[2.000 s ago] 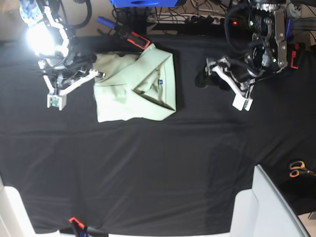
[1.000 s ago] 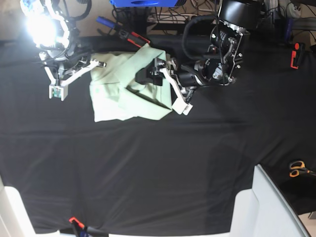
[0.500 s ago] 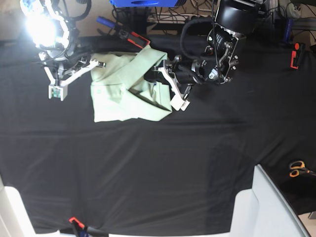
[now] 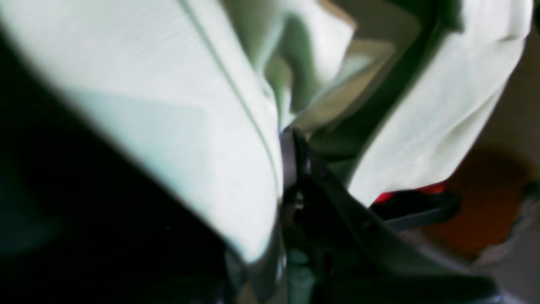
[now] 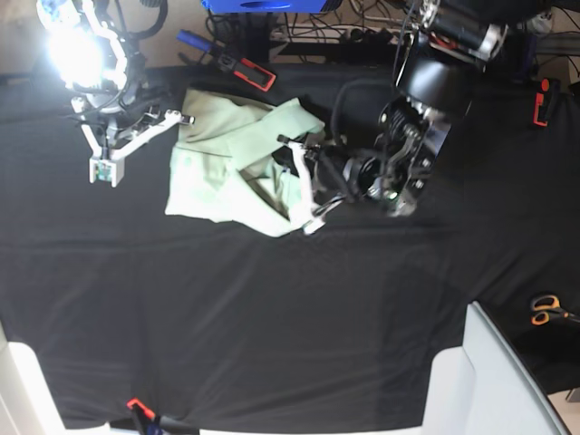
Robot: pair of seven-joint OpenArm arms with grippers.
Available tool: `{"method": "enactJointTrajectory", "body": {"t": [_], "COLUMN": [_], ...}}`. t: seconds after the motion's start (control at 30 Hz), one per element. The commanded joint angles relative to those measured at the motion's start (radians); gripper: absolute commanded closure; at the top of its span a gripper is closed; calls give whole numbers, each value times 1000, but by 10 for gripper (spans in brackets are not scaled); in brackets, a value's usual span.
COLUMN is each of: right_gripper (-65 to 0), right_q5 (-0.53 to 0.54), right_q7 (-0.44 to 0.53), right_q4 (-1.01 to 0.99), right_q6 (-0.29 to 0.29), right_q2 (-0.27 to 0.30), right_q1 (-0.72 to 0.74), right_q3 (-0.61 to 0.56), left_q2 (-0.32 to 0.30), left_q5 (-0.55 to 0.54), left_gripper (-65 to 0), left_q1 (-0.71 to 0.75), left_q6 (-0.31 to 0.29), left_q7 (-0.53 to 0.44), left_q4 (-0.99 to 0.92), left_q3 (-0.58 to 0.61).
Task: Fold the T-shirt properly
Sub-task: 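Grasp the folded shirt's edge with the left gripper, then lift the grasped edge and fold it over the shirt with the left gripper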
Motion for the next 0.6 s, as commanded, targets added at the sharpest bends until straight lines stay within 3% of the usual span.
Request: {"method": "enactJointTrajectory", "body": {"t": [0.0,0.23,0.57], "right_gripper": [-4,-4,-4], "right_q5": [-5,-5,-5], "right_q7": [15,15,15], "right_q4": [14,14,14], "right_q6": [2,2,2], "right_q2": [6,6,3], "right_q1": [8,10,24], "right_q3": [5,5,5], "left_q2": [-4,-20,-44], "left_q5": [76,180,363], "left_gripper": [0,0,0], "left_q1": [-45,-203,-317], "left_q6": [20,20,18], "left_q7": [5,126,127], "left_q4": [5,5,4], "left_q3": [42,272,507]}}
